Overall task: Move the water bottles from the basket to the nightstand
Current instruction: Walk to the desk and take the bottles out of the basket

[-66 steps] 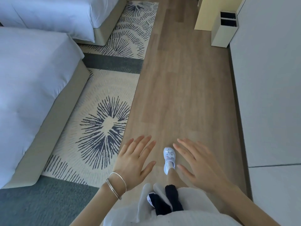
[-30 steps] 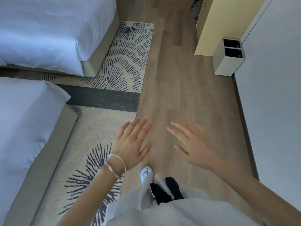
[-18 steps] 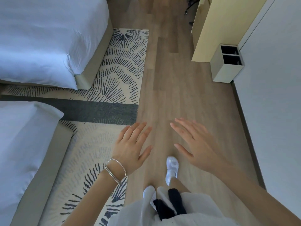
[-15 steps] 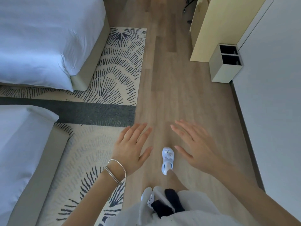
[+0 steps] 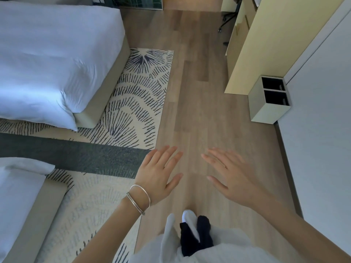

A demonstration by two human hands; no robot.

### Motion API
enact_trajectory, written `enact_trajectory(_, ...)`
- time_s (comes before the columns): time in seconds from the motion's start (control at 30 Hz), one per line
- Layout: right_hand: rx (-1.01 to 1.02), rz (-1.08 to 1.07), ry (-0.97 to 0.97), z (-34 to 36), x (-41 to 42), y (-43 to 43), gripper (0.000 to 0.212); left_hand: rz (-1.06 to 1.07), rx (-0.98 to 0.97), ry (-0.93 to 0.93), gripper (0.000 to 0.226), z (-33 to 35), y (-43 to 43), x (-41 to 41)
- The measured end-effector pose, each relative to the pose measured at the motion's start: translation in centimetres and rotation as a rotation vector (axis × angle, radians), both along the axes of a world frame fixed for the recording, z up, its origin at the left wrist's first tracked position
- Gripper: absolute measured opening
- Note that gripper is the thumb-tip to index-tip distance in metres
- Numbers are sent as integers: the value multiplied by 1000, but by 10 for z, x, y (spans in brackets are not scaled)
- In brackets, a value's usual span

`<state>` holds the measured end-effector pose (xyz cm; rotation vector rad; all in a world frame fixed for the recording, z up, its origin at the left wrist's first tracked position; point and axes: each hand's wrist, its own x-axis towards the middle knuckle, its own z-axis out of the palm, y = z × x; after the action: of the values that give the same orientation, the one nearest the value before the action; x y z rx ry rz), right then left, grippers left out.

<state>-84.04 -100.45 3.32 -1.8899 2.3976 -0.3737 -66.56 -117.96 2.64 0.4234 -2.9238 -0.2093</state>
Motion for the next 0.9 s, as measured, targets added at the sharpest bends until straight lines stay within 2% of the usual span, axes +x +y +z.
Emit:
enact_trajectory(0.2,-64,5,-19,6,-55,-50,51,22,2,22,52,-3,-37,-58)
enact_trajectory(0.4,-1,8,-56,-20,-99,-103,52,31,46,25,52,-25,-95,-109)
enact_trajectory(0.7,48,-34,-38,-18,-189,-229,51,-73,18,-13,55,-28,-238,-204)
enact_trajectory(0.9,16,-68,15,-1,-253,-315,52,-164,-36,41,53,-9,-328,-276)
